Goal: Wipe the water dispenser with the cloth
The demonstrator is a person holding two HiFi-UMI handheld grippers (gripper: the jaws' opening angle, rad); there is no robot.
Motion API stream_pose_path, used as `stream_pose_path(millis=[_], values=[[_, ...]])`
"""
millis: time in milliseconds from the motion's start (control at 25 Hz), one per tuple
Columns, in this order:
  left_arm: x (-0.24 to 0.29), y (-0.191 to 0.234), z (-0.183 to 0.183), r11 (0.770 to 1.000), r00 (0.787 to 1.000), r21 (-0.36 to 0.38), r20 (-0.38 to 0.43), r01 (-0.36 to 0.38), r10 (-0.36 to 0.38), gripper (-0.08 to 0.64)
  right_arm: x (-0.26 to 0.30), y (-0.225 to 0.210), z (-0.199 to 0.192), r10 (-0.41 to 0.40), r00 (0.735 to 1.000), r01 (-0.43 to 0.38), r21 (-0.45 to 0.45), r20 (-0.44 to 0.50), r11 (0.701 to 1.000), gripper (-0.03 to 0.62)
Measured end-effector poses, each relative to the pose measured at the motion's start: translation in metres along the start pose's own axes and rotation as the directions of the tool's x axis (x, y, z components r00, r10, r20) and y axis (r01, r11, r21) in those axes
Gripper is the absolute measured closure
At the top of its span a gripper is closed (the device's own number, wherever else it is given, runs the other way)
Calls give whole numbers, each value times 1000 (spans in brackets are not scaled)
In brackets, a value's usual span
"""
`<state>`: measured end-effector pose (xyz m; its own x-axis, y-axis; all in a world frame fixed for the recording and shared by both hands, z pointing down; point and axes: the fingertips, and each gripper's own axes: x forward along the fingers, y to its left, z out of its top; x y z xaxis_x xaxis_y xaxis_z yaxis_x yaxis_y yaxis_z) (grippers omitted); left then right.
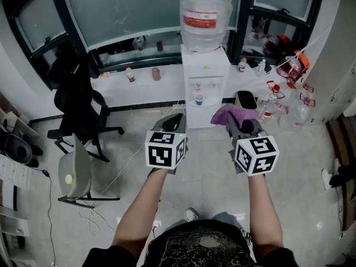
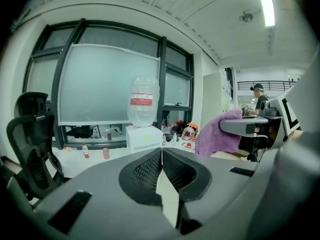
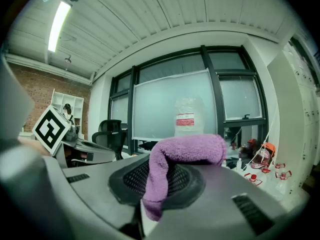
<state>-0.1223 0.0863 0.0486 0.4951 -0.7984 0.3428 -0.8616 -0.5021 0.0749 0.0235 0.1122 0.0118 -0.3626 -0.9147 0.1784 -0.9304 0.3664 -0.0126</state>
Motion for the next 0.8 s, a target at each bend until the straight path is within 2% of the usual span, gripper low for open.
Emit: stream_pose_path(millis=[520, 800], values=[[10, 18, 2, 1000, 1000, -3, 5, 7, -7, 532, 27, 14, -1, 11, 1000, -11, 6, 2, 1000, 546], [33, 30, 7, 1000, 1000, -3, 3, -4, 4, 532, 55, 6, 1, 31, 999, -31, 13, 11, 999, 546]])
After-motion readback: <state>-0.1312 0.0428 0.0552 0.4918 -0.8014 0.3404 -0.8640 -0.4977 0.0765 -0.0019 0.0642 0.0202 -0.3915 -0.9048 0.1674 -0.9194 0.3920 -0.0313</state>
